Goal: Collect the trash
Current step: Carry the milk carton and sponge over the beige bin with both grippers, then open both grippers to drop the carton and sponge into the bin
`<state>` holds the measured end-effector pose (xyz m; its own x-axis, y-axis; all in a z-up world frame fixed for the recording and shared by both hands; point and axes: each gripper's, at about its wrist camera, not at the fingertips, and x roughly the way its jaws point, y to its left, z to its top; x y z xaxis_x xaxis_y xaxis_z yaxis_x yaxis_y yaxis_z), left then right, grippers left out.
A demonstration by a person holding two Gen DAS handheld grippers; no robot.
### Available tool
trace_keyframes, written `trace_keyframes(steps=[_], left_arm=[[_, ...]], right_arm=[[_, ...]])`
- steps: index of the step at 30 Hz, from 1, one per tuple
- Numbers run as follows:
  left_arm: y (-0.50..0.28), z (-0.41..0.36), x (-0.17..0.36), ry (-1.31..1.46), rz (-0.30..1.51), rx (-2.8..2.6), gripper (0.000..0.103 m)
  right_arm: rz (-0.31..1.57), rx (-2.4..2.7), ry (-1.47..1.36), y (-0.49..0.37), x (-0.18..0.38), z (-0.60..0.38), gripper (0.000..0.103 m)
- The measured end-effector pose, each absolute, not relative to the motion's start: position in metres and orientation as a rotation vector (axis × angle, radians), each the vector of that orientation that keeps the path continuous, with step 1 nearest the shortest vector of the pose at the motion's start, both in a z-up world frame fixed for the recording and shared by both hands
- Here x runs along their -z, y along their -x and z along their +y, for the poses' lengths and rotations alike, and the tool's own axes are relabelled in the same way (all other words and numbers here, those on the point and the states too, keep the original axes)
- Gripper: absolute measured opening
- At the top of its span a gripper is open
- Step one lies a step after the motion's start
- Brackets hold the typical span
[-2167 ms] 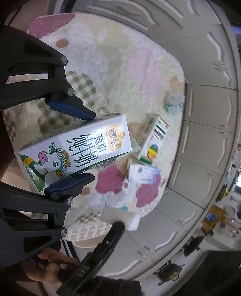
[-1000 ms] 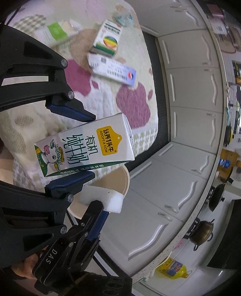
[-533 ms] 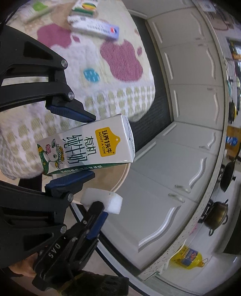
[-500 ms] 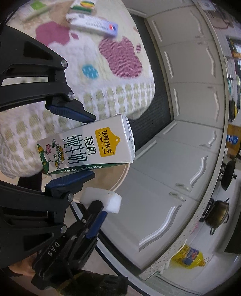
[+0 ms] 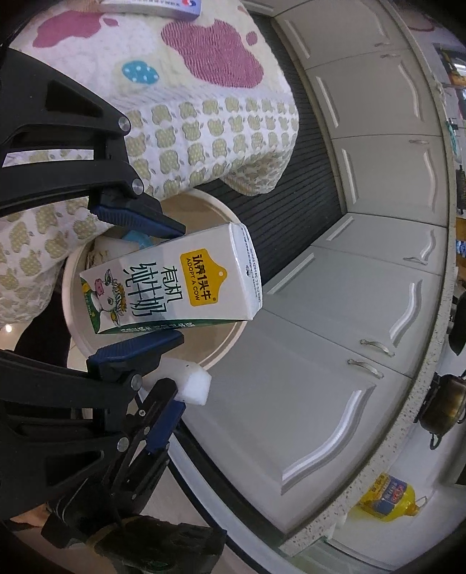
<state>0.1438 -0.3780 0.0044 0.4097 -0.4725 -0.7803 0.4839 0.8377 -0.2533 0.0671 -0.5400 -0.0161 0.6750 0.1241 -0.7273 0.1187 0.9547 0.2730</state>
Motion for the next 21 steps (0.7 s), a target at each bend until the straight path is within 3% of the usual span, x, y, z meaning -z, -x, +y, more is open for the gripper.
trace_keyframes(steps=[9, 13, 21], left_arm=[[-0.156, -0.384, 0.017, -0.013, 1.015, 0.594, 0.051], [-0.158, -0.387, 0.022, -0.017, 1.02, 0.593, 0.051], [-0.157, -0.386, 0.024, -0.027, 1.024, 0.585, 0.054]], right_arm=[[0.898, 0.022, -0.316, -0.079, 0.038, -0.541, 0.031], [0.912, 0.04, -0.321, -0.082, 0.044, -0.543, 0.049], [0.907, 0.05, -0.313, -0.076, 0.041, -0.541, 0.049]])
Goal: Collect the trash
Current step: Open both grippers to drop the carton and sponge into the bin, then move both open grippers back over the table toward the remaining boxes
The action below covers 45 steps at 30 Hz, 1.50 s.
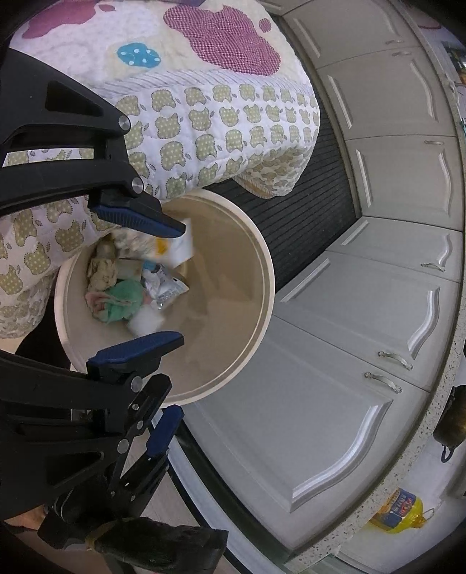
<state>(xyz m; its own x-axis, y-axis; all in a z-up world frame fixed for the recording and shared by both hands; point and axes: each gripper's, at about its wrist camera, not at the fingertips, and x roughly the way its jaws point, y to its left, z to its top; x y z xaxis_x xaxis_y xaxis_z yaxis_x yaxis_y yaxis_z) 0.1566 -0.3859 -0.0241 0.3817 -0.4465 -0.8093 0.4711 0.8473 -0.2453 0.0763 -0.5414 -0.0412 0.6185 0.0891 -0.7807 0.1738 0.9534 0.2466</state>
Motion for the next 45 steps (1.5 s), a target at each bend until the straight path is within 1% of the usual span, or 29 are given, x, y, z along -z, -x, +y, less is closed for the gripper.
trace_keyframes(steps=[8, 20, 23, 26, 38, 45], left_arm=[[-0.152, -0.372, 0.019, -0.026, 1.006, 0.569, 0.056], [-0.14, -0.351, 0.003, -0.016, 0.951, 0.548, 0.056], [-0.135, -0.344, -0.002, -0.017, 0.931, 0.535, 0.056], [-0.131, -0.335, -0.006, -0.009, 0.914, 0.522, 0.056], [-0.102, -0.285, -0.029, -0.01, 0.81, 0.422, 0.056], [-0.084, -0.241, -0.041, -0.015, 0.744, 0.346, 0.056]], right_arm=[[0.9, 0.048, -0.318, -0.074, 0.037, -0.535, 0.049], [0.85, 0.039, -0.274, -0.068, 0.015, -0.512, 0.05], [0.831, 0.034, -0.261, -0.066, 0.007, -0.503, 0.052], [0.814, 0.027, -0.246, -0.065, -0.001, -0.491, 0.055], [0.776, -0.009, -0.19, -0.068, -0.023, -0.435, 0.056], [0.761, -0.061, -0.142, -0.072, -0.035, -0.394, 0.056]])
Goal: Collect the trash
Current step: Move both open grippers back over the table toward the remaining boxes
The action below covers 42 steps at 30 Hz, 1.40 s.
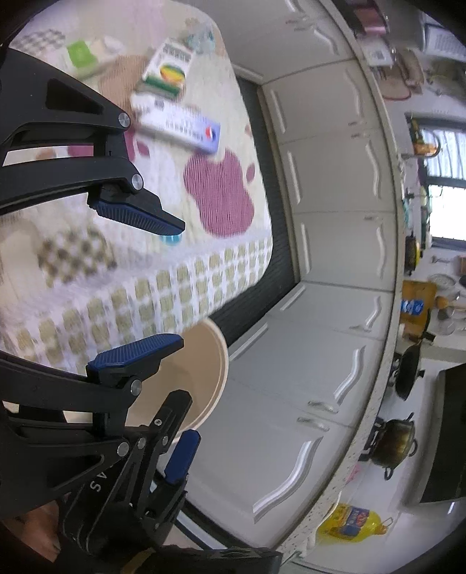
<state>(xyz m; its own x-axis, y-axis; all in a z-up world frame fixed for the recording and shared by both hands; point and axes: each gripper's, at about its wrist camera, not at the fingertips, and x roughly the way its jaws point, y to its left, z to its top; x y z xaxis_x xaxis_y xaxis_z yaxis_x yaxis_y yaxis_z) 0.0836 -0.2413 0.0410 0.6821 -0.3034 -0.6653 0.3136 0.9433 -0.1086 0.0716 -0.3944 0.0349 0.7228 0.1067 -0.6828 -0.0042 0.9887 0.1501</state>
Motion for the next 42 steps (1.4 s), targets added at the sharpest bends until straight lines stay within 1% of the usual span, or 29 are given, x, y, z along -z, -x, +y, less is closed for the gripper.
trace_keyframes(steps=[6, 17, 33, 35, 37, 39, 42], left_arm=[[-0.071, -0.201, -0.048, -0.008, 0.704, 0.267, 0.056], [-0.049, -0.127, -0.056, 0.042, 0.676, 0.154, 0.056], [-0.02, -0.023, -0.05, 0.159, 0.73, 0.069, 0.057], [-0.016, -0.007, -0.049, 0.184, 0.741, 0.069, 0.06], [-0.011, 0.012, -0.047, 0.219, 0.755, 0.067, 0.071], [-0.009, 0.025, -0.044, 0.248, 0.77, 0.072, 0.074], [-0.008, 0.035, -0.038, 0.259, 0.795, 0.057, 0.074]], right_arm=[[0.744, -0.115, -0.105, -0.073, -0.043, -0.358, 0.058], [0.744, -0.214, -0.042, -0.08, -0.046, -0.293, 0.059], [0.762, -0.288, -0.002, -0.087, -0.042, -0.235, 0.06], [0.767, -0.3, -0.01, -0.088, -0.041, -0.231, 0.062], [0.771, -0.315, -0.017, -0.09, -0.039, -0.225, 0.065], [0.781, -0.332, -0.023, -0.091, -0.036, -0.218, 0.065], [0.816, -0.378, -0.029, -0.097, -0.027, -0.204, 0.065]])
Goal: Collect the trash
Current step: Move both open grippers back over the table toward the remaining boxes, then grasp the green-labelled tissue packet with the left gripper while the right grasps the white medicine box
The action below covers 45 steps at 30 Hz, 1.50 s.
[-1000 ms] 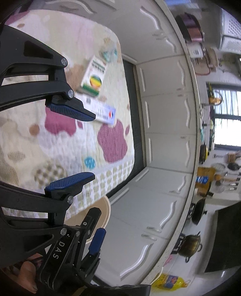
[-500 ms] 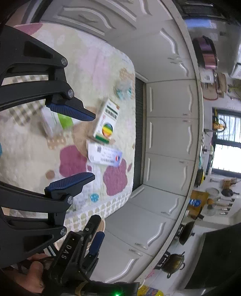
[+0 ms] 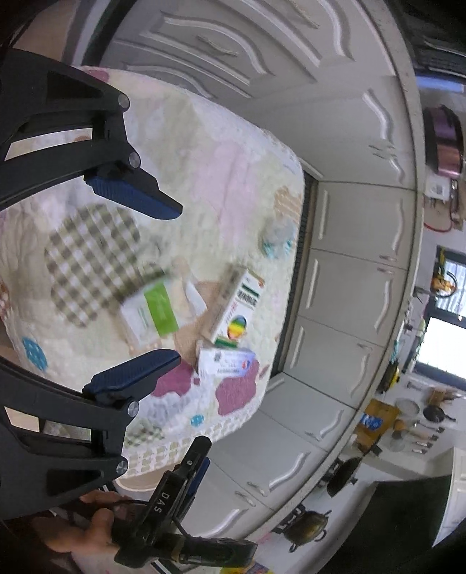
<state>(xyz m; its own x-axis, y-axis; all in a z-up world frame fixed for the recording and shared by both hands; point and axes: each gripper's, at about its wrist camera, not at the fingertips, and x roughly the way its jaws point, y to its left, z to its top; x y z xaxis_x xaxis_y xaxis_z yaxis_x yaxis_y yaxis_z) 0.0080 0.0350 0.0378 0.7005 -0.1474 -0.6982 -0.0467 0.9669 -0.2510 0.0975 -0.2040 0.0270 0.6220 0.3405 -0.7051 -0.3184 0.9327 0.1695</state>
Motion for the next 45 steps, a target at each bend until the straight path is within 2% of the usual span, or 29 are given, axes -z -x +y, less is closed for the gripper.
trace_keyframes(steps=[15, 25, 34, 40, 41, 42, 43, 45], left_arm=[[-0.065, 0.018, 0.027, 0.305, 0.98, 0.088, 0.074], [-0.088, 0.012, 0.042, 0.258, 1.007, 0.098, 0.074], [-0.095, 0.014, 0.044, 0.256, 1.017, 0.122, 0.074], [-0.1, 0.005, 0.045, 0.242, 1.024, 0.142, 0.073], [-0.101, 0.004, 0.045, 0.241, 1.023, 0.147, 0.072], [-0.102, 0.003, 0.045, 0.238, 1.024, 0.152, 0.064], [-0.103, -0.001, 0.044, 0.233, 1.02, 0.149, 0.048], [-0.103, -0.002, 0.042, 0.231, 1.021, 0.156, 0.036]], right_arm=[[0.983, -0.379, -0.135, -0.175, 0.021, -0.189, 0.065], [1.072, -0.295, -0.203, -0.245, 0.045, -0.165, 0.065], [1.079, -0.287, 0.042, -0.233, 0.04, -0.165, 0.065], [1.09, -0.292, 0.028, -0.21, 0.043, -0.187, 0.064], [1.074, -0.299, 0.038, -0.206, 0.043, -0.187, 0.054], [1.049, -0.314, 0.045, -0.198, 0.04, -0.188, 0.044], [1.037, -0.334, 0.036, -0.192, 0.038, -0.188, 0.044], [1.023, -0.372, 0.018, -0.182, 0.033, -0.189, 0.044]])
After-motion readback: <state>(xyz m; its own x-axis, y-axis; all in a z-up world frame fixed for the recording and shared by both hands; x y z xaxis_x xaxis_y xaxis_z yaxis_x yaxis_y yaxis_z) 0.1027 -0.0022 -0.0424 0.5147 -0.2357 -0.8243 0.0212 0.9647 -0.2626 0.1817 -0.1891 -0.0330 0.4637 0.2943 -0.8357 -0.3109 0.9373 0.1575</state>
